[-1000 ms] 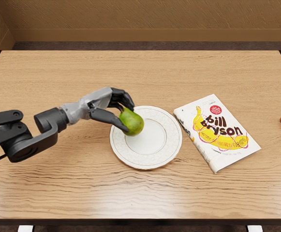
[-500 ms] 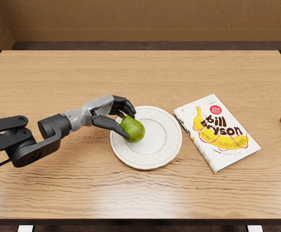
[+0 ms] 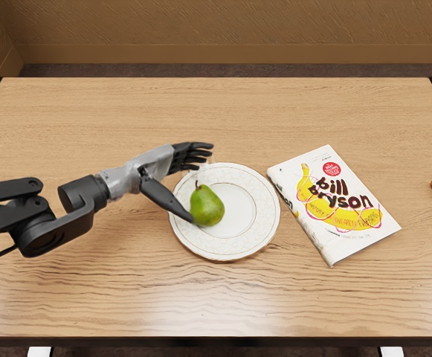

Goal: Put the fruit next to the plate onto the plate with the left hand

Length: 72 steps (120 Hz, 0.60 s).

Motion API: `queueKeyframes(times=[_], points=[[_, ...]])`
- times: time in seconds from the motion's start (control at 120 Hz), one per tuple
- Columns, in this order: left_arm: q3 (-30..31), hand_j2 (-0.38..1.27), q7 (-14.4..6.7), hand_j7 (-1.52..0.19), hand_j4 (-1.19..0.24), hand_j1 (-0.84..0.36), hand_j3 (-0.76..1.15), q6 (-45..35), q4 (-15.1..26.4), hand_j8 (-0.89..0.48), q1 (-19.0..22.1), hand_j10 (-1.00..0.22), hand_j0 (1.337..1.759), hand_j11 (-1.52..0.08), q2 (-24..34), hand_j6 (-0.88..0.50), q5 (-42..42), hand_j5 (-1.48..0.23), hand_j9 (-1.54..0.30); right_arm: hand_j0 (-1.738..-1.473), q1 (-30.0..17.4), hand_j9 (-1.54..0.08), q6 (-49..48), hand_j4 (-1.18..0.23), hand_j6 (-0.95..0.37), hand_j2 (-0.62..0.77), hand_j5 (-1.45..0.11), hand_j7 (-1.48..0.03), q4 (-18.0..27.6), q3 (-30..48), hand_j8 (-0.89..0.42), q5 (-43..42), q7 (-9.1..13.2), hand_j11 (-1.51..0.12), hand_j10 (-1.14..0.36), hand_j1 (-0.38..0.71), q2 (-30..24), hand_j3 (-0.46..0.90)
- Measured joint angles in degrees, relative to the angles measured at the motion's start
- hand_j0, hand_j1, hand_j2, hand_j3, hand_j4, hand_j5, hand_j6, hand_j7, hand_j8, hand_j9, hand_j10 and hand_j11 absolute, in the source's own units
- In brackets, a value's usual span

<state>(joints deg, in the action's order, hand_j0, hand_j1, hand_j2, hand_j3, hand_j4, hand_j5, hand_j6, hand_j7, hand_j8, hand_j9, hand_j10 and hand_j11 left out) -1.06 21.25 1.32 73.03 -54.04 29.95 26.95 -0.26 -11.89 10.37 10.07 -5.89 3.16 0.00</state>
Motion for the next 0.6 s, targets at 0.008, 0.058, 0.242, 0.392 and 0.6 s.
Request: queueKeyframes(times=[0.008,0.058,0.242,0.392,0.6], points=[[0.0,0.08,0.0,-0.19,-0.15,0.19,0.0,0.0,0.0,-0.13,0.0,-0.15,1.658,-0.19,-0.1,-0.15,0.0,-0.19,-0.19,-1.658,0.0,0.0,0.0,0.0,0.0,0.0,0.0,0.0,0.0,0.0,0.0,0.0,0.0,0.0,0.0,-0.35,0.0,0.0],[0.0,0.07,0.0,-0.15,-0.12,0.22,0.0,0.0,0.0,-0.11,-0.4,-0.12,1.658,-0.15,-0.2,-0.12,-0.1,-0.15,-0.15,-1.658,0.0,0.0,0.0,0.0,0.0,0.0,0.0,0.0,0.0,0.0,0.0,0.0,0.0,0.0,0.0,-0.35,0.0,0.0],[0.0,0.03,0.1,-0.06,-0.05,0.3,0.0,0.1,0.3,-0.04,-3.8,-0.05,1.658,-0.06,0.2,-0.05,-0.3,-0.06,-0.06,-1.658,0.0,0.0,0.0,0.0,0.0,0.0,0.0,0.0,0.0,0.0,0.0,0.0,0.0,0.0,0.0,-0.35,0.0,0.0],[-0.1,0.01,0.1,-0.03,-0.02,0.33,0.0,0.7,0.6,-0.02,-7.0,-0.02,1.658,-0.03,1.7,-0.02,-0.3,-0.03,-0.03,-1.658,0.0,0.0,0.0,0.0,0.0,0.0,0.0,0.0,0.0,0.0,0.0,0.0,0.0,0.0,0.0,-0.35,0.0,0.0],[-0.1,0.01,0.1,-0.01,-0.01,0.34,0.0,4.2,0.9,-0.01,-7.7,-0.01,1.658,-0.01,12.7,-0.01,-0.4,-0.01,-0.01,-1.658,0.0,0.0,0.0,0.0,0.0,0.0,0.0,0.0,0.0,0.0,0.0,0.0,0.0,0.0,0.0,-0.35,0.0,0.0]])
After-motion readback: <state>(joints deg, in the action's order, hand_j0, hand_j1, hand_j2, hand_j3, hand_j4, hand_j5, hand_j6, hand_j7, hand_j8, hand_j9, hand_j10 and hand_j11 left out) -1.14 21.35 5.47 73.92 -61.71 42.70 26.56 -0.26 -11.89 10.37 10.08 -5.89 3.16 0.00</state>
